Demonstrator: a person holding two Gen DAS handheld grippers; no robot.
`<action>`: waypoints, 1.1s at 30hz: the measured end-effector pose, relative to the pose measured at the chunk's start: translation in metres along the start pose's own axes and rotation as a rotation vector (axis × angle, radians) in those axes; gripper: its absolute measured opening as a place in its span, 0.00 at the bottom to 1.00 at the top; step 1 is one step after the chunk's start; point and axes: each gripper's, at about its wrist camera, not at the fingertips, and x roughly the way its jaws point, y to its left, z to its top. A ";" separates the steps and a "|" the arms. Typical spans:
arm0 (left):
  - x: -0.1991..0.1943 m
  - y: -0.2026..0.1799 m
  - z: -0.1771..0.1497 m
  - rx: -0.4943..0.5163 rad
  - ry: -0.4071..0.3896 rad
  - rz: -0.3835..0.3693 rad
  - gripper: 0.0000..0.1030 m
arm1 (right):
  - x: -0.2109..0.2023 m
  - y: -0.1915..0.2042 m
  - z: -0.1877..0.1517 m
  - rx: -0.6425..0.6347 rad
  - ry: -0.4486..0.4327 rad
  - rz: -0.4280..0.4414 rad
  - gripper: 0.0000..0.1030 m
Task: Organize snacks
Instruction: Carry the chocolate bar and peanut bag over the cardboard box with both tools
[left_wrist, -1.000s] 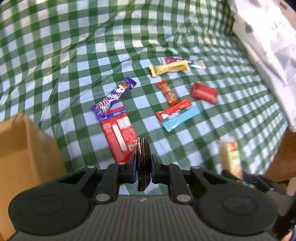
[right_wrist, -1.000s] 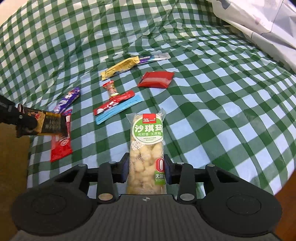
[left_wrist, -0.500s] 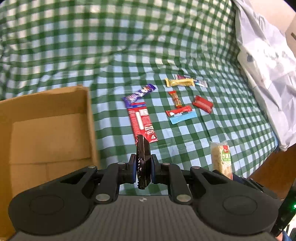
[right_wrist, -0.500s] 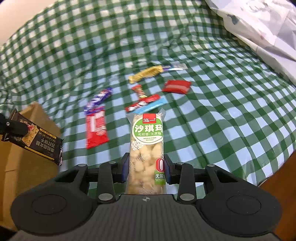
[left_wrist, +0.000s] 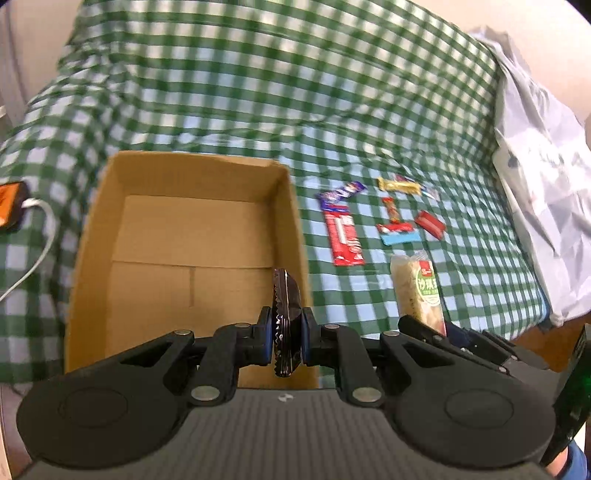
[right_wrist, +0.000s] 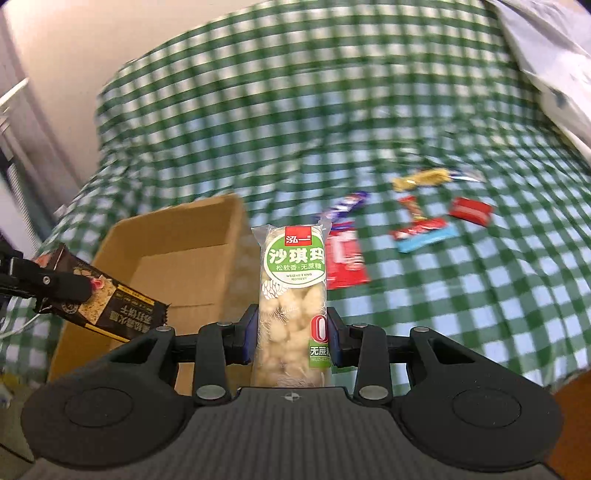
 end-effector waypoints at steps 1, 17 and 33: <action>-0.002 0.009 -0.001 -0.015 -0.004 0.003 0.15 | 0.002 0.009 -0.002 -0.016 0.006 0.009 0.37; -0.001 0.101 -0.011 -0.150 -0.009 0.045 0.15 | 0.024 0.102 -0.008 -0.175 0.078 0.074 0.37; 0.028 0.120 -0.004 -0.165 0.033 0.065 0.15 | 0.061 0.121 -0.005 -0.206 0.155 0.073 0.37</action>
